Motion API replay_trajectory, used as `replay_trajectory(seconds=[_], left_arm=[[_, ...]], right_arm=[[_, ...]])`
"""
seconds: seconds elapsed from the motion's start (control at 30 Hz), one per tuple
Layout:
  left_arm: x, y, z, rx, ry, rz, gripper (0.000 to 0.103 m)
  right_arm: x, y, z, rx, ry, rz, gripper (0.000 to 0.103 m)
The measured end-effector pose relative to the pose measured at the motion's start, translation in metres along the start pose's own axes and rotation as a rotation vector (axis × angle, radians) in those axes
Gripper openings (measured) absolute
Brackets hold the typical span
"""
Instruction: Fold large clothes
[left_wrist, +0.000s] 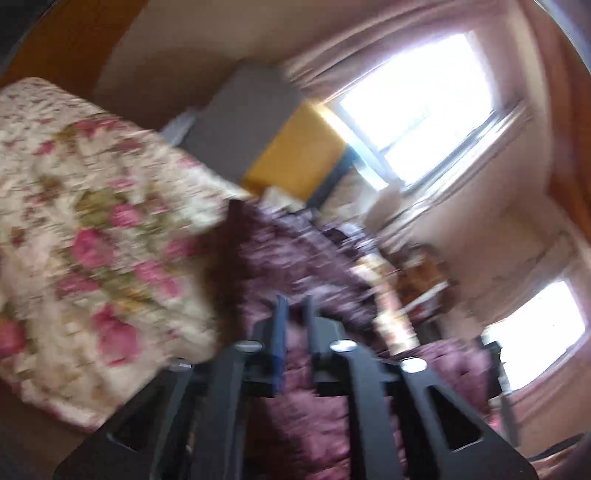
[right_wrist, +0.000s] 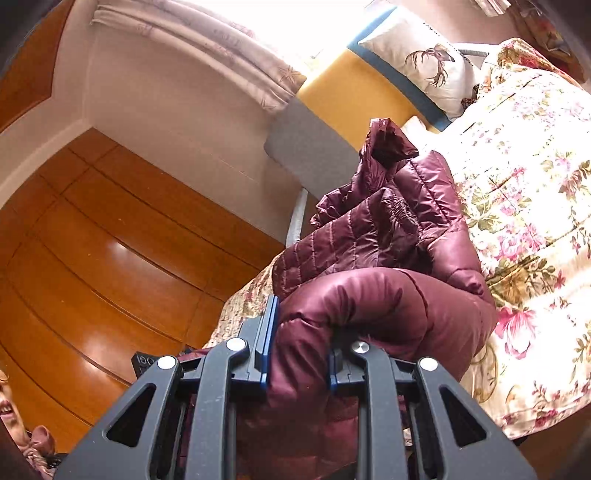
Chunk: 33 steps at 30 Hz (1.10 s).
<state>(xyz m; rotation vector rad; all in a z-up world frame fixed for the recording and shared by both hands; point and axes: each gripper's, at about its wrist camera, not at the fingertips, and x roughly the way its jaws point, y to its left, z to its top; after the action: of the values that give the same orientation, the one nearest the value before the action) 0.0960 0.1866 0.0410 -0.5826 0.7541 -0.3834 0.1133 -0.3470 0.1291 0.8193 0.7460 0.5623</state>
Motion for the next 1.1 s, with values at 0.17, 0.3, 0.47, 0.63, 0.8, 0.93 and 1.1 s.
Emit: replay_trajectory(seconds=[0.17,0.3,0.47,0.63,0.8,0.93,1.1], left_arm=[[-0.009,0.040,-0.056,-0.064,0.100,0.100,0.074],[-0.007,0.048,-0.111,-0.173,0.233,-0.033,0.081],[-0.004,0.032,-0.151,-0.300,0.265,-0.295,0.099],[0.044,0.019,-0.181,-0.319,0.396,-0.394,0.099],[0.044,0.021,-0.181,-0.405,0.337,-0.536,0.037],[0.013,0.003,-0.141,-0.332,0.198,-0.599,0.022],[0.021,-0.024,-0.066,-0.307,0.059,-0.698,0.021]], right_arm=[[0.002,-0.011,0.003,0.008,-0.013,-0.011,0.020],[0.004,-0.013,0.002,0.001,-0.015,-0.028,0.020],[0.001,-0.007,-0.004,-0.033,-0.003,-0.054,0.020],[-0.004,-0.005,-0.013,-0.049,0.010,-0.079,0.020],[-0.016,0.002,-0.025,-0.089,0.054,-0.095,0.020],[-0.020,0.017,-0.031,-0.138,0.089,-0.073,0.020],[-0.012,0.013,0.003,-0.102,0.008,-0.019,0.020]])
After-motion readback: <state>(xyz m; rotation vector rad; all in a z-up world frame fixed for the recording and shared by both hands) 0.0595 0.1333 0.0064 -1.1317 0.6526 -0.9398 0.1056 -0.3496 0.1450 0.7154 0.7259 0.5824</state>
